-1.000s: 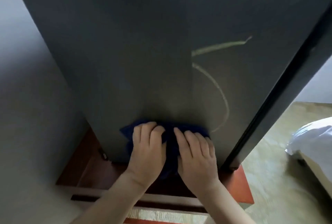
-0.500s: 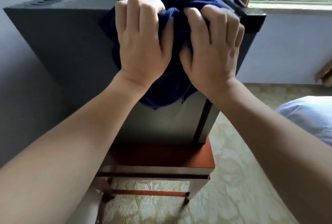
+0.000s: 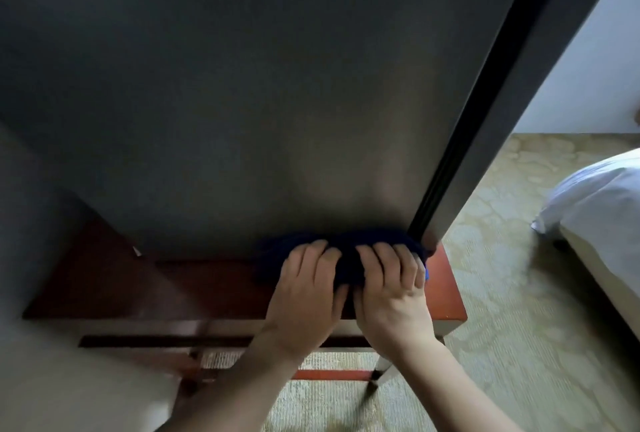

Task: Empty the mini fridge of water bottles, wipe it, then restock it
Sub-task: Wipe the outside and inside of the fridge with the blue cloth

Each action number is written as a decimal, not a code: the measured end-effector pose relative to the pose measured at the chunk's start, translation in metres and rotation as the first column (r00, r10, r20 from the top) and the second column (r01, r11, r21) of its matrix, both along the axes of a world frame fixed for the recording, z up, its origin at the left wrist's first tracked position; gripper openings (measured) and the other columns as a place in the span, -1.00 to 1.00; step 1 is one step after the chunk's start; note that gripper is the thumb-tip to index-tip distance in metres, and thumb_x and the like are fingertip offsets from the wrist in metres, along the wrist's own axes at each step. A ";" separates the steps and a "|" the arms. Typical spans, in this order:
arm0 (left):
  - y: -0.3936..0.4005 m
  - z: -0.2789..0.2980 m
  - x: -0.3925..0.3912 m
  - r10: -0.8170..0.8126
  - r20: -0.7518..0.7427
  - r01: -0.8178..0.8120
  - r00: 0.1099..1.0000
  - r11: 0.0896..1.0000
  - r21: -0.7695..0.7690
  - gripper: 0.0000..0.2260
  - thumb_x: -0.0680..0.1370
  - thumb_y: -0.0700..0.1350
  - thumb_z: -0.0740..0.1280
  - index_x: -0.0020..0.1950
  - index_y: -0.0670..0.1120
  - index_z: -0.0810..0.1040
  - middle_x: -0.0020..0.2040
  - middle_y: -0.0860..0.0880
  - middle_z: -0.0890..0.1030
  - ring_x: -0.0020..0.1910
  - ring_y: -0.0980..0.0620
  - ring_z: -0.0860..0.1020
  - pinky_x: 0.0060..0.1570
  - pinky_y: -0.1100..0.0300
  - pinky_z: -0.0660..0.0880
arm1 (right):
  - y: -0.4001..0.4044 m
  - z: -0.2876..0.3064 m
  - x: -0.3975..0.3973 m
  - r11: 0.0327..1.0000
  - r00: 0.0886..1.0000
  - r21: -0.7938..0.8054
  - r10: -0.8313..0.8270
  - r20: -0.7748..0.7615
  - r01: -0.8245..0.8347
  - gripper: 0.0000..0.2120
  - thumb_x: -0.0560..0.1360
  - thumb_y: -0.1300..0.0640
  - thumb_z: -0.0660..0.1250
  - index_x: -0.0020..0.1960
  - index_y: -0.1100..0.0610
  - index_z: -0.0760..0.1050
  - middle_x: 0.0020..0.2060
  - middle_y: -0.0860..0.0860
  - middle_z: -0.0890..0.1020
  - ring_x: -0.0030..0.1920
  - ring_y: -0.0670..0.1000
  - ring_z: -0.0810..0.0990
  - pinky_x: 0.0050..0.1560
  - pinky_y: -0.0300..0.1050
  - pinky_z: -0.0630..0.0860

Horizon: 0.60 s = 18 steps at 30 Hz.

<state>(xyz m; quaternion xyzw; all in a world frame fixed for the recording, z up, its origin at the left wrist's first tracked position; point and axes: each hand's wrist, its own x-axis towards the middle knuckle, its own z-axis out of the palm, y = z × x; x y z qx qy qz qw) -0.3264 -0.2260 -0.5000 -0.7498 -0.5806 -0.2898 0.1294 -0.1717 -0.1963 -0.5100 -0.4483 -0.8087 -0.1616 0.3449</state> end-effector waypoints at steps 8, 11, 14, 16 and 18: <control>0.024 0.116 0.037 0.009 0.111 -0.044 0.994 0.948 0.316 -0.80 0.53 -0.19 0.27 0.14 -0.17 0.52 0.05 -0.21 0.63 0.01 -0.19 0.52 0.09 0.00 0.43 | 0.017 0.097 0.003 0.984 0.970 0.152 -0.058 -0.238 0.096 -0.44 0.41 0.22 0.48 0.34 0.20 0.35 0.24 0.12 0.37 0.23 0.17 0.40 0.30 0.11 0.42; 0.037 0.217 0.055 -0.041 0.160 -0.041 0.986 0.877 0.479 -0.82 0.53 -0.22 0.29 0.07 -0.23 0.62 0.04 -0.22 0.64 -0.04 -0.23 0.57 0.03 -0.05 0.48 | 0.031 0.201 0.015 0.950 0.947 0.308 0.045 -0.319 0.058 -0.47 0.43 0.25 0.45 0.34 0.20 0.35 0.25 0.11 0.35 0.25 0.17 0.38 0.34 0.09 0.42; 0.044 0.323 0.063 -0.094 0.172 -0.025 0.981 0.812 0.583 -0.82 0.53 -0.23 0.32 0.07 -0.26 0.63 0.05 -0.23 0.63 -0.05 -0.25 0.58 0.04 -0.07 0.45 | 0.043 0.313 0.024 0.907 0.931 0.419 0.118 -0.346 0.040 -0.60 0.51 0.23 0.35 0.32 0.22 0.39 0.26 0.11 0.37 0.25 0.17 0.38 0.31 0.09 0.43; 0.050 0.382 0.068 -0.099 0.177 -0.032 0.979 0.789 0.613 -0.81 0.52 -0.25 0.34 0.09 -0.27 0.63 0.05 -0.22 0.63 -0.05 -0.26 0.57 0.04 -0.06 0.43 | 0.048 0.374 0.029 0.893 0.918 0.447 0.136 -0.374 0.049 -0.64 0.52 0.20 0.35 0.29 0.28 0.48 0.24 0.19 0.49 0.22 0.19 0.41 0.26 0.12 0.45; 0.053 0.418 0.074 -0.097 0.173 -0.032 0.980 0.783 0.621 -0.81 0.53 -0.24 0.33 0.10 -0.27 0.62 0.03 -0.21 0.63 -0.05 -0.25 0.57 0.03 -0.07 0.44 | 0.050 0.413 0.035 0.899 0.916 0.434 0.131 -0.379 0.051 -0.65 0.53 0.19 0.35 0.27 0.32 0.53 0.20 0.25 0.56 0.20 0.23 0.47 0.22 0.13 0.46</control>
